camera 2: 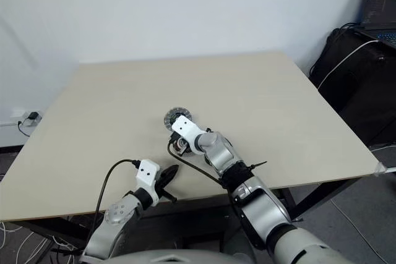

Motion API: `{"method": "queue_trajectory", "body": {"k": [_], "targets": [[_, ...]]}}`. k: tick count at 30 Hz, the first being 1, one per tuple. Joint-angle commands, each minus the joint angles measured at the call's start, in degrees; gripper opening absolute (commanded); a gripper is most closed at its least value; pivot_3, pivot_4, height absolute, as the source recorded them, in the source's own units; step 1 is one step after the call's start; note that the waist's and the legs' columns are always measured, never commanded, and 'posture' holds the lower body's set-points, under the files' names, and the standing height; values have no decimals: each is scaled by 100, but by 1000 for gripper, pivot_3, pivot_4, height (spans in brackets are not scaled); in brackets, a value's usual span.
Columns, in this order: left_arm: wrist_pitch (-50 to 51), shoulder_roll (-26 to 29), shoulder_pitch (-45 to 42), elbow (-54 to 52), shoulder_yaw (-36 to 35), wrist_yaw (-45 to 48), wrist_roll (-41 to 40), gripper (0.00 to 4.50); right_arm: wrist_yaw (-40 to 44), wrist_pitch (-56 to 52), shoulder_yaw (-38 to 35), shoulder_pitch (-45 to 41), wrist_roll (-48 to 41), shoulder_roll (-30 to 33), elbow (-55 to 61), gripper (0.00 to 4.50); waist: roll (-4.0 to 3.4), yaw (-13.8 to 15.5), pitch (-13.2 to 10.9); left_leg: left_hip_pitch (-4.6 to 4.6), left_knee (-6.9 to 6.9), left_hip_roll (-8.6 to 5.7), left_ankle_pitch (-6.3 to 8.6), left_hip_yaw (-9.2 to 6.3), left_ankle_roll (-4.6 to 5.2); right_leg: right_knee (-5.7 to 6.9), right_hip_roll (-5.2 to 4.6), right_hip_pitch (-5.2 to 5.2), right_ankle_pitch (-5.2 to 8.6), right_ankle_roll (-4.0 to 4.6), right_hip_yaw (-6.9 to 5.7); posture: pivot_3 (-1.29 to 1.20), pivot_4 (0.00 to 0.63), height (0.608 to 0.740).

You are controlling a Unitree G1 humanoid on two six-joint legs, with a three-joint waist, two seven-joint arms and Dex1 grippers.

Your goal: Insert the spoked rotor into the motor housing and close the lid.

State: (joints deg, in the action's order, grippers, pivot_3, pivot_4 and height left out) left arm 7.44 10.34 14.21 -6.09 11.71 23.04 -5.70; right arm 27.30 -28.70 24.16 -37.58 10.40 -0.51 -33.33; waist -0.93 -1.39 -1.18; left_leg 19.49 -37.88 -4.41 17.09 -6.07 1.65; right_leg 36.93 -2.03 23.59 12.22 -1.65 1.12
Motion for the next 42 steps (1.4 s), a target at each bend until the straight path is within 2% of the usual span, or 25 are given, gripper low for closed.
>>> {"method": "queue_trajectory", "body": {"k": [1, 17, 33, 42], "targets": [[-71, -6, -27, -278, -34, -8, -46, 0, -140, 215, -194, -226, -41, -77, -102, 18, 0, 0, 0, 0, 0, 0, 0, 0, 0, 0, 0, 0, 0, 0, 0, 0, 0, 740], [-68, 6, -133, -151, -92, 4, -60, 0, -336, 577, -468, -342, -73, -193, -740, 18, -1, -4, 0, 0, 1, 0, 0, 0, 0, 0, 1, -2, 0, 0, 1, 0, 0, 740], [-132, 13, -43, -120, -77, 42, -67, 0, -208, 377, -473, -57, -148, -165, -238, 18, -1, -6, -1, 0, 2, 0, 0, 0, 0, 0, 2, -2, 0, 0, 3, 0, 0, 740], [-101, 9, -1, -193, -104, 8, -63, 0, -384, 535, -493, -195, -114, -352, -908, 18, -2, -27, 0, -12, 2, 2, 0, 1, -1, 1, 3, -7, 1, 0, 2, 0, 0, 740]]}}
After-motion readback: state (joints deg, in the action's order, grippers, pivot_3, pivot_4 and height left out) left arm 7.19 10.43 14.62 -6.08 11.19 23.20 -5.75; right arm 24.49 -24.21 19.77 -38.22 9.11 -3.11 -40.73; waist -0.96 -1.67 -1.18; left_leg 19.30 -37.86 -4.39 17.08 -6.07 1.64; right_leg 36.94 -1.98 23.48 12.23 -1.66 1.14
